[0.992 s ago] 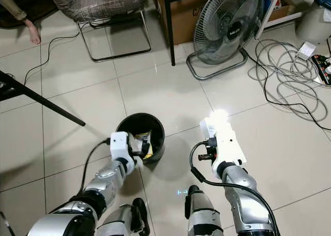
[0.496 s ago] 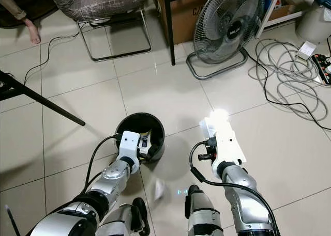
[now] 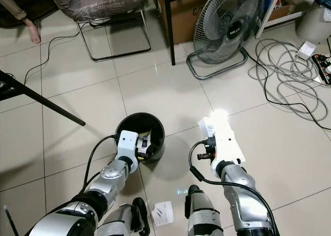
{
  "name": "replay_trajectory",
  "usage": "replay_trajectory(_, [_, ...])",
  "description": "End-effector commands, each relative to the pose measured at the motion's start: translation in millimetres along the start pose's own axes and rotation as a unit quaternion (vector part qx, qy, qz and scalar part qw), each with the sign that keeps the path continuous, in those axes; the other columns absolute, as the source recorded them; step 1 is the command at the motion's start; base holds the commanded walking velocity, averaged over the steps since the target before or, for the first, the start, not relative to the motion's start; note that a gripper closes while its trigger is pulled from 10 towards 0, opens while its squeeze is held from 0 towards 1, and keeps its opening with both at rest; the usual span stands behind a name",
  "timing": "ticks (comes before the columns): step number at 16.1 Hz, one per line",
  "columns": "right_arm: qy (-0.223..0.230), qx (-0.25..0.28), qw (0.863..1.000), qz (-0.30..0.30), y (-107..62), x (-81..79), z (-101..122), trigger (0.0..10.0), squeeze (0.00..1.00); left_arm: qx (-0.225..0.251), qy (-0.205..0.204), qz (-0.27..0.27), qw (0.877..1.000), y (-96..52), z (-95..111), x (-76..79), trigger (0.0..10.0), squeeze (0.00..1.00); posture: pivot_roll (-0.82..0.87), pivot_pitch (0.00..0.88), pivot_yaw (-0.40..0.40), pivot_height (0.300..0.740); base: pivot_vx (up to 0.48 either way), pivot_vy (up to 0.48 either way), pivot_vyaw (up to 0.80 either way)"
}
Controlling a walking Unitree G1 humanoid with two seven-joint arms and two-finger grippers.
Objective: Picking trash to rubbish bin
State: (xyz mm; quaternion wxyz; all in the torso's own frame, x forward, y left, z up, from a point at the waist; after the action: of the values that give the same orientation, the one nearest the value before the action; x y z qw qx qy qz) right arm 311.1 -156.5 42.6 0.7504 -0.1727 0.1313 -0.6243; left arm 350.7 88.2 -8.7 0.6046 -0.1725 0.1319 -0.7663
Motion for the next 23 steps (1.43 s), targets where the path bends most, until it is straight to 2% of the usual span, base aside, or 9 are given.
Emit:
replay_trajectory(1, [0.007, -0.010, 1.000, 0.007, 1.3, -4.3, -7.8, 10.0, 0.00, -0.013, -0.008, 0.008, 1.000, -5.0, -12.1, -8.9, 10.0, 0.00, -0.28, 0.315, 0.096, 0.740, 0.000, 0.000, 0.00])
replay_trajectory(6, [0.008, -0.005, 1.000, 0.013, 11.5, -7.1, -4.5, 10.0, 0.00, 0.031, 0.010, 0.028, 0.999, -12.3, -1.4, -32.5, 10.0, 0.00, -0.23, 0.283, 0.098, 0.740, 0.000, 0.000, 0.00])
replay_trajectory(7, [0.009, 0.000, 1.000, 0.018, 17.1, -10.0, -0.7, 10.0, 0.00, 0.044, 0.022, 0.039, 0.998, -19.4, -1.9, -46.0, 10.0, 0.00, -0.21, 0.272, 0.097, 0.740, 0.000, 0.000, 0.00])
replay_trajectory(12, [0.012, 0.010, 0.999, 0.034, 37.5, -15.1, 12.4, 10.0, 0.00, 0.073, 0.084, 0.086, 0.990, -52.1, -10.0, -82.0, 10.0, 0.00, -0.13, 0.252, 0.096, 0.740, 0.000, 0.000, 0.00])
replay_trajectory(13, [0.013, 0.010, 0.999, 0.035, 39.2, -15.3, 13.7, 10.0, 0.00, 0.071, 0.083, 0.088, 0.990, -54.1, -11.7, -83.5, 10.0, 0.00, -0.12, 0.250, 0.095, 0.740, 0.000, 0.000, 0.00])
replay_trajectory(18, [0.015, 0.021, 0.998, 0.060, 61.8, -21.6, 30.7, 10.0, 0.00, 0.075, 0.082, 0.105, 0.988, -83.1, -14.4, -92.2, 10.0, 0.00, -0.05, 0.254, 0.093, 0.740, 0.000, 0.000, 0.00])
replay_trajectory(21, [0.002, 0.013, 0.996, 0.088, 73.8, -36.1, 35.4, 10.0, 0.00, 0.068, 0.099, 0.099, 0.988, -99.9, -14.9, -91.7, 10.0, 0.00, -0.01, 0.270, 0.099, 0.740, 0.000, 0.000, 0.00])
replay_trajectory(23, [-0.007, 0.007, 0.995, 0.099, 78.7, -46.1, 35.4, 10.0, 0.00, 0.057, 0.094, 0.091, 0.990, -107.7, -15.1, -91.0, 10.0, 0.00, 0.01, 0.281, 0.107, 0.740, 0.000, 0.000, 0.00])
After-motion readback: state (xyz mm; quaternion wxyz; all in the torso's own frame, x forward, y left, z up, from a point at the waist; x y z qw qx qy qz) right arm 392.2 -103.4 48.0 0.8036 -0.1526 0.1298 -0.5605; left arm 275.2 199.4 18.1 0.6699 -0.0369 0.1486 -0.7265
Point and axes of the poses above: a point about 5 cm out from each wrist's last joint towards the gripper, its own y axis pointing out of the wrist towards the gripper, its own z axis along the axis of the wrist's last joint, x = y × z, the point moved 5 cm from there along y, pointing out of the wrist towards the gripper, and after that the axes turned 4 degrees about -y, right-handed, at the moved point
